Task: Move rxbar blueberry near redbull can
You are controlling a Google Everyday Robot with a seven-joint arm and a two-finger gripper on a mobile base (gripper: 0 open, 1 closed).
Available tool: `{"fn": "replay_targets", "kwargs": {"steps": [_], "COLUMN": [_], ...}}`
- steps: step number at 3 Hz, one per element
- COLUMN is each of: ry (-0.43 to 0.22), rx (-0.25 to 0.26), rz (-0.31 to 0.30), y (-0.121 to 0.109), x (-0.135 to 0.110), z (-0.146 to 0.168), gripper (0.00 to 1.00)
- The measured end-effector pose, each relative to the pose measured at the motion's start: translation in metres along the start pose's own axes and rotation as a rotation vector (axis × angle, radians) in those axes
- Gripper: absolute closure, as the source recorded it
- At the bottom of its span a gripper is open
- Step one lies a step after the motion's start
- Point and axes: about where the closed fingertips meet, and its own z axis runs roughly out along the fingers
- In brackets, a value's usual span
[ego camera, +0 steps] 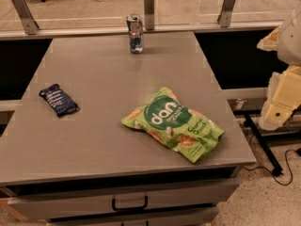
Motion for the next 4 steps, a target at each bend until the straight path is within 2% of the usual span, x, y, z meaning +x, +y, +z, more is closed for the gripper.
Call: {"fn": "replay_targets", "kwargs": {"steps": [1, 2, 3, 4], "ry": [0.000, -0.067, -0.201, -0.313], "rx": [0.000, 0.006, 0.011, 0.015], "rz": [0.000, 0.089, 0.243, 0.326], "y": [0.000, -0.001, 0.002, 0.016], "x": [0.000, -0.018, -0.050, -0.078], "z": [0.000, 0.007, 0.029, 0.054], "gripper": [0.00, 0.00, 0.00, 0.00]}}
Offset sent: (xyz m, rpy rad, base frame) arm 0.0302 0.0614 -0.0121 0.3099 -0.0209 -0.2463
